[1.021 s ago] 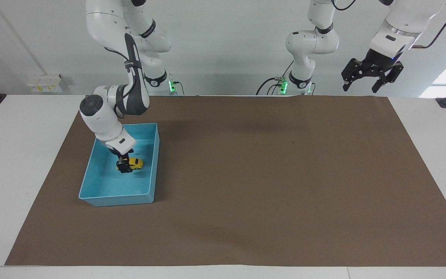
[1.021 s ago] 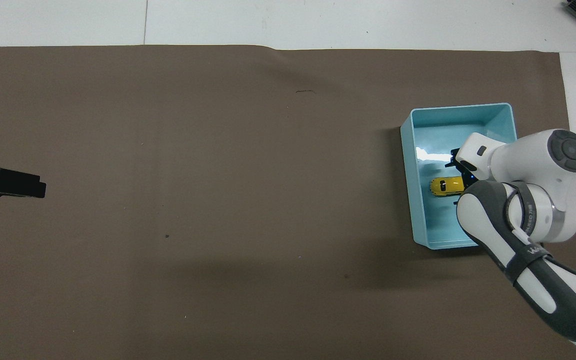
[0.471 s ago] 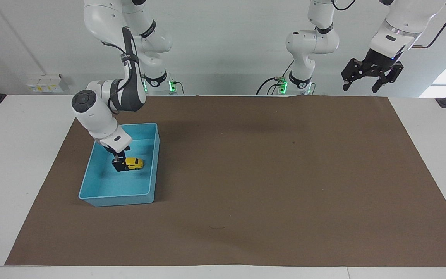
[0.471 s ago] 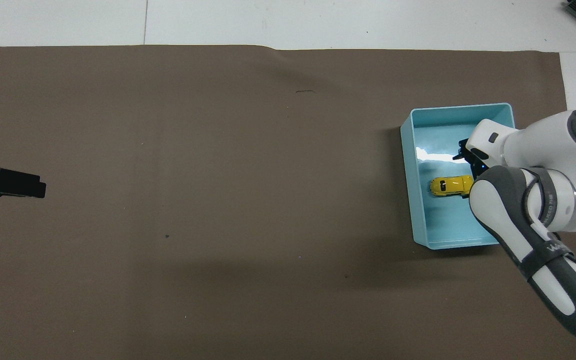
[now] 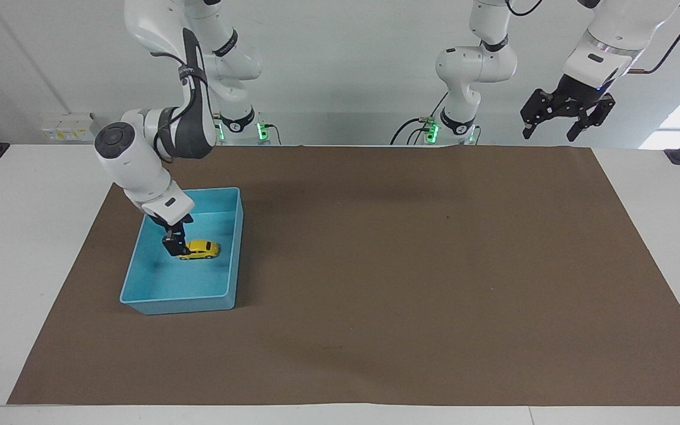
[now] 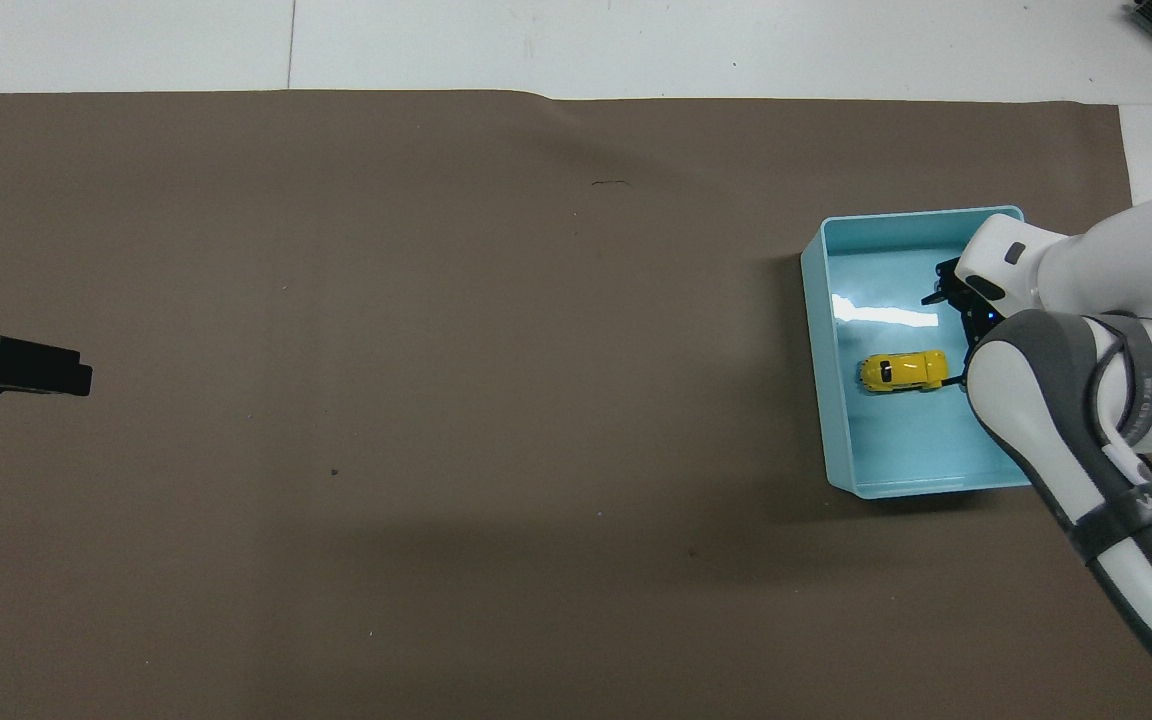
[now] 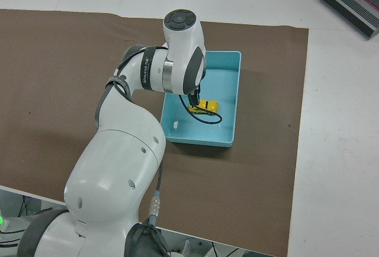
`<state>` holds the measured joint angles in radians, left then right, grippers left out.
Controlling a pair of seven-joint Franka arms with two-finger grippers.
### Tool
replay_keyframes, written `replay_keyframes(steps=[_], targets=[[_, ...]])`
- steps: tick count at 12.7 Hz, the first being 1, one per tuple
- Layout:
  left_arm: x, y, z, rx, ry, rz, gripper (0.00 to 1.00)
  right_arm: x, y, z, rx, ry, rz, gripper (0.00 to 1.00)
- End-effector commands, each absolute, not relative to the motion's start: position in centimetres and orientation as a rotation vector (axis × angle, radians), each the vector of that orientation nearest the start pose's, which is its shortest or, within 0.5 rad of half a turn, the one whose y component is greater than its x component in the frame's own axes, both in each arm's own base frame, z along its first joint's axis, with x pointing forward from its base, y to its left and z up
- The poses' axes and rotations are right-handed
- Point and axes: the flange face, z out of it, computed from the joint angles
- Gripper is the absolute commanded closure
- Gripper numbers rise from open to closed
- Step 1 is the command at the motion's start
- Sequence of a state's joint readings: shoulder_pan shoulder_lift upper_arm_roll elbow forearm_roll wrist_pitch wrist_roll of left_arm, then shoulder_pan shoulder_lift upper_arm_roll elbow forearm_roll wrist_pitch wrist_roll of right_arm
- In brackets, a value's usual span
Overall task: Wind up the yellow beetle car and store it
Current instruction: 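Raise the open right gripper up out of the box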
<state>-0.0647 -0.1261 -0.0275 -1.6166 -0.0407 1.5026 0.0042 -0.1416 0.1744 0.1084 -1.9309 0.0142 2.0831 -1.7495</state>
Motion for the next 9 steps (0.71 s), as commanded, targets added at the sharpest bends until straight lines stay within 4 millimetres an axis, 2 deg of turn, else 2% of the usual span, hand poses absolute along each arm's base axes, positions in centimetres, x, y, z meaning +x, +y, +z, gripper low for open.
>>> replay_keyframes(steps=[1, 3, 7, 9], targets=[[50.4, -4.9, 66.8, -3.180, 0.163, -0.005, 0.00, 59.5, -2.0, 40.9, 2.107, 2.386, 0.030, 0.00], [50.4, -5.0, 66.8, -3.180, 0.165, -0.005, 0.00, 59.5, -1.8, 41.0, 2.102, 2.388, 0.031, 0.00], [50.4, -4.9, 66.8, -3.180, 0.163, -0.005, 0.00, 60.2, -1.4, 43.5, 2.074, 2.383, 0.055, 0.00], [50.4, -4.9, 66.8, -3.180, 0.163, -0.005, 0.00, 60.2, -2.0, 43.9, 2.091, 2.376, 0.050, 0.00]])
